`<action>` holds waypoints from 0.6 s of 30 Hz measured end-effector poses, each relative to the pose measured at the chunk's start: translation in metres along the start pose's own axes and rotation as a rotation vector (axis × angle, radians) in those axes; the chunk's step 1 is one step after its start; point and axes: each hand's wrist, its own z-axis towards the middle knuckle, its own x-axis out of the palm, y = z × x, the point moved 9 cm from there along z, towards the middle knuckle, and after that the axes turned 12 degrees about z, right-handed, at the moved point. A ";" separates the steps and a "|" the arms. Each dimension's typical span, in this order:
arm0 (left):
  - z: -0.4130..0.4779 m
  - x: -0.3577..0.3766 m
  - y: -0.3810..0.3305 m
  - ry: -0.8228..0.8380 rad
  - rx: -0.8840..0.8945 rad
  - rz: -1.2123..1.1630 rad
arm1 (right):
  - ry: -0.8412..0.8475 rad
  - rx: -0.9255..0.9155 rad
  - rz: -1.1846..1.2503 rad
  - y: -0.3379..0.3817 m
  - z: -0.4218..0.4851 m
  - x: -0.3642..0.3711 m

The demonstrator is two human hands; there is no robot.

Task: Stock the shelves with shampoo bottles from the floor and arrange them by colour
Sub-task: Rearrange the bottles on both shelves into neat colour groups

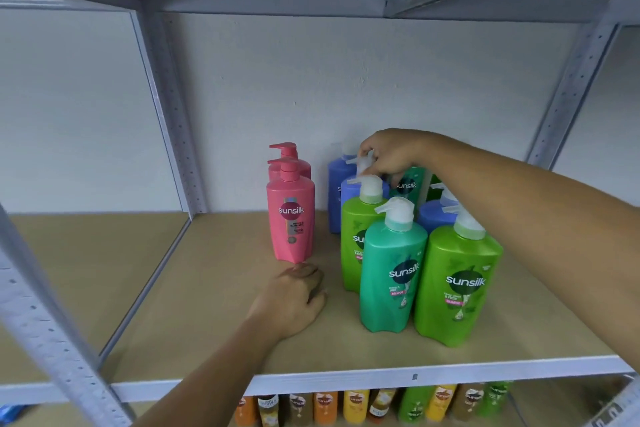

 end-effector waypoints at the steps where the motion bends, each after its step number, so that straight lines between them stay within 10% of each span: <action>1: 0.000 0.000 0.000 -0.004 0.000 0.000 | 0.004 -0.003 0.002 0.004 0.001 0.002; 18: 0.000 0.001 0.001 0.002 0.001 0.008 | -0.002 -0.007 0.110 0.010 0.000 0.006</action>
